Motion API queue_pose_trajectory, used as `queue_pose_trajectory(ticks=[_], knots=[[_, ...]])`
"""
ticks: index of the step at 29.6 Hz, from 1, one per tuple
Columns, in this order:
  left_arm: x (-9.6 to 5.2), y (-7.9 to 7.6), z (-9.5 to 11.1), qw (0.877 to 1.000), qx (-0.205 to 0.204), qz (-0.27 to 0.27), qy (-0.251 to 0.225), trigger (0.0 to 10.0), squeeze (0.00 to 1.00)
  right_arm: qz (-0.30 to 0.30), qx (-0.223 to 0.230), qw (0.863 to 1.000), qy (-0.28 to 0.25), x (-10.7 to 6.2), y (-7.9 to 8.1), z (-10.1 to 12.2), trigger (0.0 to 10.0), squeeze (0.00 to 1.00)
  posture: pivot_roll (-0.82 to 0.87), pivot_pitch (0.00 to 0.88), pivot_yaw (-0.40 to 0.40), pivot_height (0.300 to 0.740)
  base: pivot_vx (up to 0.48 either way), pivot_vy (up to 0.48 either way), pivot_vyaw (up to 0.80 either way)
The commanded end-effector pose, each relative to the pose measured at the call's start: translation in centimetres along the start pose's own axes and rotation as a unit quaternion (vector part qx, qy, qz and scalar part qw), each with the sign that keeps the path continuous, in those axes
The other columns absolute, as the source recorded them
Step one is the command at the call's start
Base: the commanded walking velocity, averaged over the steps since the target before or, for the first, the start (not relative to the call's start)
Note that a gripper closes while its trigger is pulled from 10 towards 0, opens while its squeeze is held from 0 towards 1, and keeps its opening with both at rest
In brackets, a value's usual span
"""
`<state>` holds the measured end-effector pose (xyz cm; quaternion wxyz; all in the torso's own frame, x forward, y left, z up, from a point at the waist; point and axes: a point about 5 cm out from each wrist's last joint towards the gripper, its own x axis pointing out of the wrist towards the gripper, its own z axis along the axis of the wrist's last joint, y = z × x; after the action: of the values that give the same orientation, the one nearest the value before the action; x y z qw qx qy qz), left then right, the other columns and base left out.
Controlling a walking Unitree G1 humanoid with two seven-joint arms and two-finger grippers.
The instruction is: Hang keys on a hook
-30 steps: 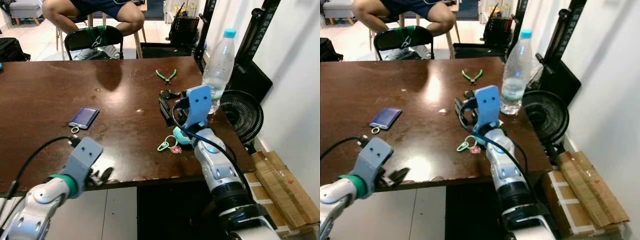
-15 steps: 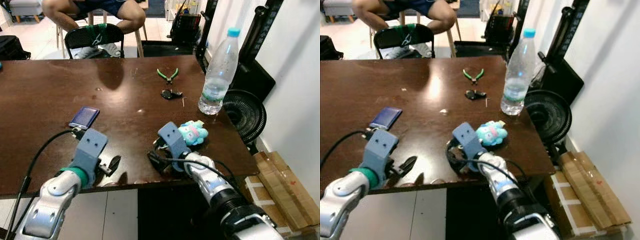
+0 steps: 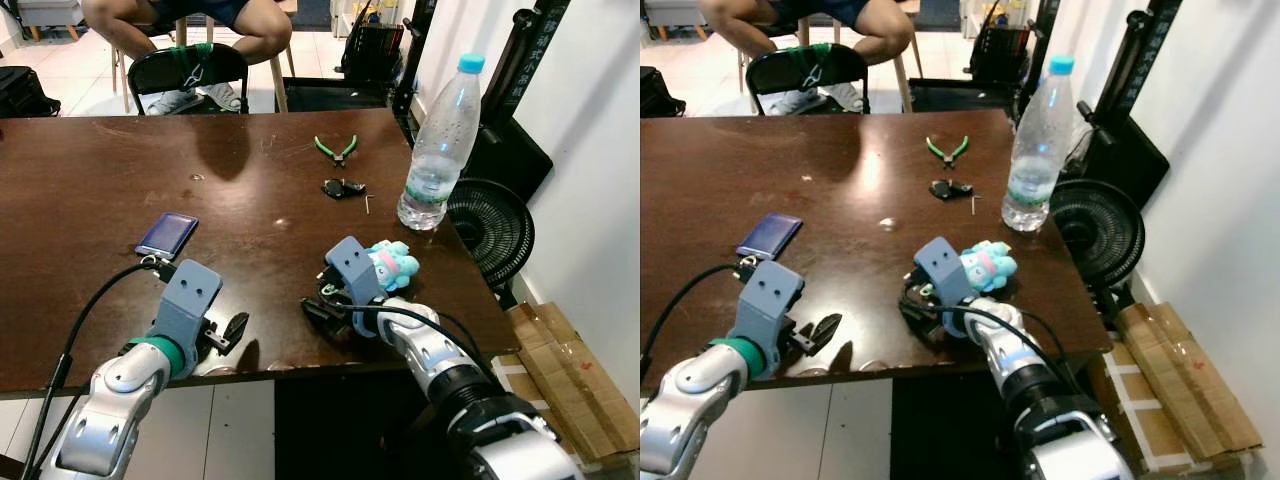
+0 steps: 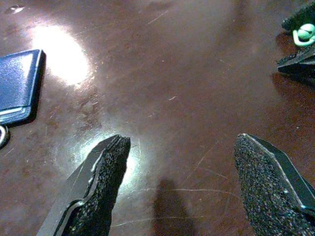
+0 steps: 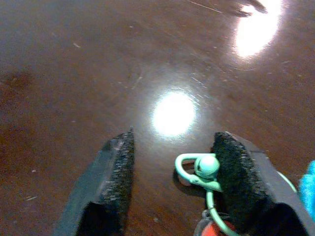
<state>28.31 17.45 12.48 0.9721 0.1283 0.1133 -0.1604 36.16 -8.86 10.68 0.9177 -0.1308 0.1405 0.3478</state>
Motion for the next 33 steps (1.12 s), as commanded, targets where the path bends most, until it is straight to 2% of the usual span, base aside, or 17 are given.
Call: queue_pose_trajectory(ticks=[1,10,22,23,24,25,26,27,29,31,32,33], knots=[[-0.1,0.0,-0.8,1.000,-0.004,0.003,0.014,10.0,0.00,0.005,0.008,1.000,0.022,0.0,0.3,-1.1,0.0,0.00,0.00,0.058,0.046,0.740,0.000,0.000,0.00],[0.0,0.1,-0.9,1.000,-0.010,0.010,0.016,10.0,0.00,0.015,0.046,0.999,0.014,0.1,0.3,-0.9,0.0,0.00,0.00,0.062,0.047,0.740,0.000,0.000,0.00],[0.2,0.1,-0.6,1.000,-0.011,0.011,0.011,10.0,0.00,-0.007,0.049,0.998,-0.030,0.2,-0.5,0.8,0.0,0.00,0.00,0.062,0.050,0.740,0.000,0.000,0.00],[0.2,0.1,-0.6,1.000,-0.011,0.010,0.010,10.0,0.00,-0.018,0.046,0.997,-0.059,0.1,-0.9,1.9,10.0,0.00,0.00,0.062,0.050,0.740,0.000,0.000,0.00],[0.2,0.1,-0.6,1.000,-0.011,0.010,0.010,10.0,0.00,-0.018,0.046,0.997,-0.059,0.1,-0.9,1.9,10.0,0.00,0.00,0.062,0.050,0.740,0.000,0.000,0.00],[0.3,0.0,-0.4,1.000,-0.012,0.010,0.008,10.0,0.00,-0.035,0.050,0.988,-0.140,-0.3,-1.5,4.8,10.0,0.00,0.00,0.060,0.052,0.740,0.000,0.000,0.00],[0.3,0.0,-0.4,1.000,-0.012,0.010,0.008,10.0,0.00,-0.035,0.050,0.988,-0.140,-0.3,-1.5,4.8,10.0,0.00,0.00,0.060,0.052,0.740,0.000,0.000,0.00],[0.4,0.0,-0.3,1.000,-0.012,0.009,0.006,10.0,0.00,-0.046,0.057,0.974,-0.215,-1.0,-2.0,7.6,10.0,0.00,0.00,0.058,0.054,0.740,0.000,0.000,0.00],[0.5,-0.2,-0.1,1.000,-0.013,0.005,0.003,10.0,0.00,-0.054,0.068,0.943,-0.323,-2.6,-2.6,11.8,10.0,0.00,0.00,0.055,0.056,0.740,0.000,0.000,0.00],[0.5,-0.2,-0.1,1.000,-0.013,0.005,0.003,10.0,0.00,-0.054,0.068,0.943,-0.323,-2.6,-2.6,11.8,10.0,0.00,0.00,0.055,0.056,0.740,0.000,0.000,0.00],[0.6,-0.3,0.0,1.000,-0.013,0.004,0.002,10.0,0.00,-0.052,0.070,0.934,-0.347,-3.1,-2.6,12.9,10.0,0.00,0.00,0.054,0.057,0.740,0.000,0.000,0.00],[0.6,-0.3,0.0,1.000,-0.013,0.004,0.002,10.0,0.00,-0.052,0.070,0.934,-0.347,-3.1,-2.6,12.9,10.0,0.00,0.00,0.054,0.057,0.740,0.000,0.000,0.00]])
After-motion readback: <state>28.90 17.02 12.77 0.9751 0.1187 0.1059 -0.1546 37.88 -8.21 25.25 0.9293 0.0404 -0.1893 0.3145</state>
